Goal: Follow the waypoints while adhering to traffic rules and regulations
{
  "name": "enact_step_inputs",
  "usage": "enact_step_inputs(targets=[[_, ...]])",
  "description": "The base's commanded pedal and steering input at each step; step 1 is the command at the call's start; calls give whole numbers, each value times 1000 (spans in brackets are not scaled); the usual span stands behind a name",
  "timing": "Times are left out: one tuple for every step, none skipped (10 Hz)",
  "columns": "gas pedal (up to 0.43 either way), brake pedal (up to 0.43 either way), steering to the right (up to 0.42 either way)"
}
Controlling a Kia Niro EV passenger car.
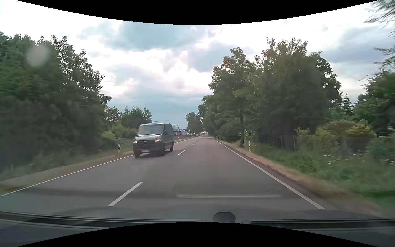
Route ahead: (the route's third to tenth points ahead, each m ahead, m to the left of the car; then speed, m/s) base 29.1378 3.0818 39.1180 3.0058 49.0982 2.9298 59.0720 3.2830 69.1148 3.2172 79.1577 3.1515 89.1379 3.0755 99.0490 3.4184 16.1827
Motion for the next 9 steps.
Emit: enact_step_inputs(targets=[[169,0,-3],[169,0,-3],[169,0,-3],[169,0,-3],[169,0,-3],[169,0,-3],[169,0,-3],[169,0,-3],[169,0,-3]])
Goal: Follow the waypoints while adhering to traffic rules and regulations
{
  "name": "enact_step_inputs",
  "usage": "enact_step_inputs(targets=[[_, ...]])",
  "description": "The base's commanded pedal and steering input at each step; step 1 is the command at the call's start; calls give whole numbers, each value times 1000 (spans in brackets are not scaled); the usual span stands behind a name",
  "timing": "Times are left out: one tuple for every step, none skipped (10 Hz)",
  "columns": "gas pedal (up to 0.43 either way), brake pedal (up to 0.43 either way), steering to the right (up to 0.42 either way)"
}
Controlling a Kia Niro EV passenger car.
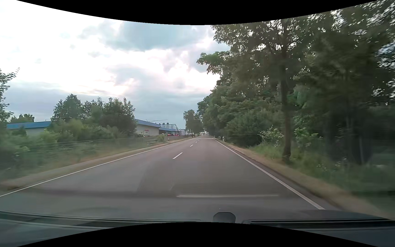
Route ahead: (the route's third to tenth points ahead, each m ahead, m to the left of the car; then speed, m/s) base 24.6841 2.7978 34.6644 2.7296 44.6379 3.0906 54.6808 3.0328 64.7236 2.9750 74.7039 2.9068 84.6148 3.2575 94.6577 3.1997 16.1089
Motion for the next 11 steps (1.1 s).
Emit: enact_step_inputs(targets=[[169,0,-4],[169,0,-4],[169,0,-4],[169,0,-4],[169,0,-4],[169,0,-4],[169,0,-4],[169,0,-3],[169,0,-3],[169,0,-3],[169,0,-3]])
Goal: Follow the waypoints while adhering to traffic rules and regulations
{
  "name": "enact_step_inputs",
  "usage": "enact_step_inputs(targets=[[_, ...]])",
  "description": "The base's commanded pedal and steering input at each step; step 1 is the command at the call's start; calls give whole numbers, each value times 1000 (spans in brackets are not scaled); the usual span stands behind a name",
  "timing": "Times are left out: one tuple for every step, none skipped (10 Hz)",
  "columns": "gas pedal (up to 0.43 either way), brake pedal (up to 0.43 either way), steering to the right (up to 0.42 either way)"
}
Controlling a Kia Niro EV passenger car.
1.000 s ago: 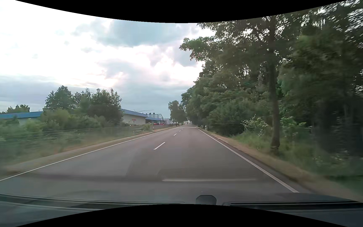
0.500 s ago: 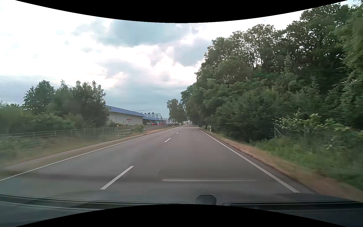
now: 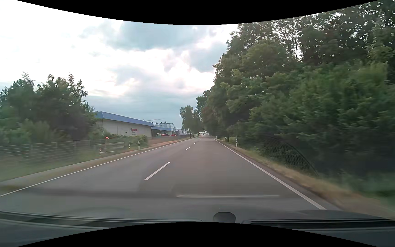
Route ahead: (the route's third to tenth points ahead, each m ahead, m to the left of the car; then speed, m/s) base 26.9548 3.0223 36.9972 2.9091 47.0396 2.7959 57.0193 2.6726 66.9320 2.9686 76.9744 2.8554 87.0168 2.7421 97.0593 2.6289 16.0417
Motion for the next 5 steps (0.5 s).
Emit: enact_step_inputs(targets=[[169,0,-3],[169,0,-3],[177,0,-3],[177,0,-3],[177,0,-3]])
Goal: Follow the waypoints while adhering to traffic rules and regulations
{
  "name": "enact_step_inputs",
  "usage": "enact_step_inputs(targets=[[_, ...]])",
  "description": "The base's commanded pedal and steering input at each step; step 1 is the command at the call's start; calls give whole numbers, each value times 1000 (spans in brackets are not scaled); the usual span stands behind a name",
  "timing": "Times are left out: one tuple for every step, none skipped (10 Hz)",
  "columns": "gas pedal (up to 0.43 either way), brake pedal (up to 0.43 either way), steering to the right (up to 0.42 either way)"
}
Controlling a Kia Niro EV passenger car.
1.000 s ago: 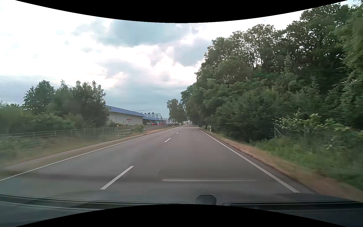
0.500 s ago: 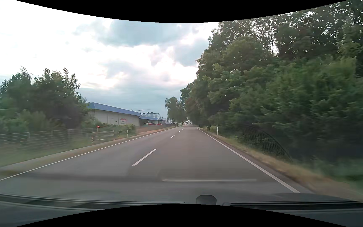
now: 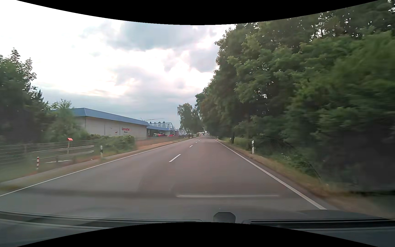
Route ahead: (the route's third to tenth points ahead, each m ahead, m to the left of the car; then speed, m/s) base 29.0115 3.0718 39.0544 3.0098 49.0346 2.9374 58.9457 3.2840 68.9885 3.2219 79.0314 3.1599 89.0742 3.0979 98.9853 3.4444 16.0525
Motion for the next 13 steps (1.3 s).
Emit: enact_step_inputs(targets=[[177,0,-3],[177,0,-3],[177,0,-4],[177,0,-4],[177,0,-4],[177,0,-4],[177,0,-4],[177,0,-4],[177,0,-4],[177,0,-4],[177,0,-4],[177,0,-4],[177,0,-4]])
